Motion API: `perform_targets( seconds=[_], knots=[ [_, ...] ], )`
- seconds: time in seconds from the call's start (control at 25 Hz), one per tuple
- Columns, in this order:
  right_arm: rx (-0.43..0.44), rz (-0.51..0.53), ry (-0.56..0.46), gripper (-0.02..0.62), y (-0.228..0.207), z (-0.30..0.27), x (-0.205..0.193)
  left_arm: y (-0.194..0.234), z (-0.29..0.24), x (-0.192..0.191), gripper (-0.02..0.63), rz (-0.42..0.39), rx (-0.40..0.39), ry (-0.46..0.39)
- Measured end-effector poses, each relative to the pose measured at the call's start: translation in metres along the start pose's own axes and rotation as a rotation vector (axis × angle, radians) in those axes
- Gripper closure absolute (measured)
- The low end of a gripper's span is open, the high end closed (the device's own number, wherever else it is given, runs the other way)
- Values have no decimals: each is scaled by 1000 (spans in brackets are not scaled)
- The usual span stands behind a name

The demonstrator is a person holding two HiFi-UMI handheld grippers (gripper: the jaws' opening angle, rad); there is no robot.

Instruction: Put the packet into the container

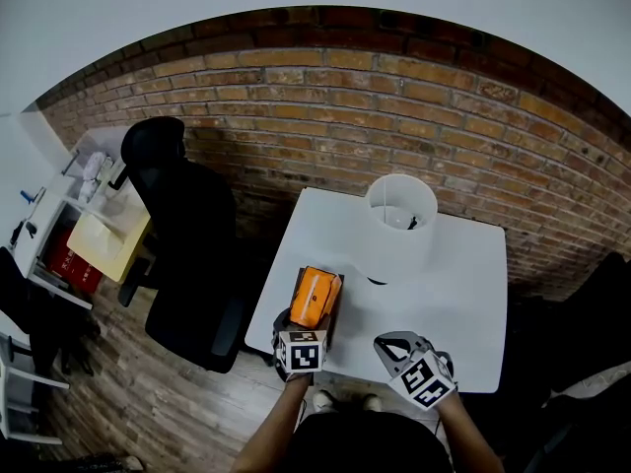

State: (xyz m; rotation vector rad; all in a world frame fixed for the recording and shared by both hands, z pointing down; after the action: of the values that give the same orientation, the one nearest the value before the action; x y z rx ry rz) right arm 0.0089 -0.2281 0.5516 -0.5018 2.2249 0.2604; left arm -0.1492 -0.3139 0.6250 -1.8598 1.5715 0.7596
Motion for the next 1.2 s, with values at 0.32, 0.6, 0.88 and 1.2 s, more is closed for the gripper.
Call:
perform_targets(
  seconds=[0.32, 0.6, 0.88, 1.2],
  knots=[
    [19, -13, 18, 591, 5, -8, -9, 0, -4, -12, 225, 26, 92, 24],
    [29, -45, 30, 591, 5, -8, -14, -4, -11, -20, 223, 69, 37, -1],
    [56, -68, 44, 591, 5, -12, -22, -2, -12, -18, 177, 85, 78, -92],
    [67, -70, 40, 591, 7, -16, -20, -2, -6, -9, 175, 140, 18, -127]
  ],
)
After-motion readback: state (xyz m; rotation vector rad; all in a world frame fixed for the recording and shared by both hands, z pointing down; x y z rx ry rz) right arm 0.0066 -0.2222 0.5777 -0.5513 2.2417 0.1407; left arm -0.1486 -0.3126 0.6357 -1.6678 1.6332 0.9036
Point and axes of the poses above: the fingertips, and each gripper's own axes: z backward along the fingers, y to its left, x out of its top, the point moved 2 cm from there along z, backward along the fingers, and after that the axes turned 8 degrees about x, right-handed, at the moved point
